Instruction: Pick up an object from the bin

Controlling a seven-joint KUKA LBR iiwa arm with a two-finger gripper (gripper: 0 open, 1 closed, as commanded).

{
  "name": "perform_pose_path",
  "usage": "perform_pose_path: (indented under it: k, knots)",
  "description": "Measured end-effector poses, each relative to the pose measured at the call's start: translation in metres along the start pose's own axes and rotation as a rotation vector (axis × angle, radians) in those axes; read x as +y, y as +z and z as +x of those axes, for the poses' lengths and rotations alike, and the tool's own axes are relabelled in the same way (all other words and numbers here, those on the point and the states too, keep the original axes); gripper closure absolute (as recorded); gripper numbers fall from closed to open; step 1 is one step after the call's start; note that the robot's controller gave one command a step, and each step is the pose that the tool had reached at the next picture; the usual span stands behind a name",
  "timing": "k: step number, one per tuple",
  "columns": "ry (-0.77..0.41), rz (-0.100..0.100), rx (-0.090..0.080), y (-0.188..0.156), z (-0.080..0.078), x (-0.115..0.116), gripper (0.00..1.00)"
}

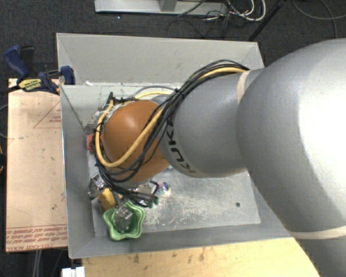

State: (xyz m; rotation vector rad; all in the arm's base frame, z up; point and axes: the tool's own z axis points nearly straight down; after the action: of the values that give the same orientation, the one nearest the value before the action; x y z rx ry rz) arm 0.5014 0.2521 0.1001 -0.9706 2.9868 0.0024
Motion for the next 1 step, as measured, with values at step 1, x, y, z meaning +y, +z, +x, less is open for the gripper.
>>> perform_pose_path:
  k: [1]
  knots:
    - [0.331,0.004,-0.01,-0.0016,0.037,-0.0214,0.0]
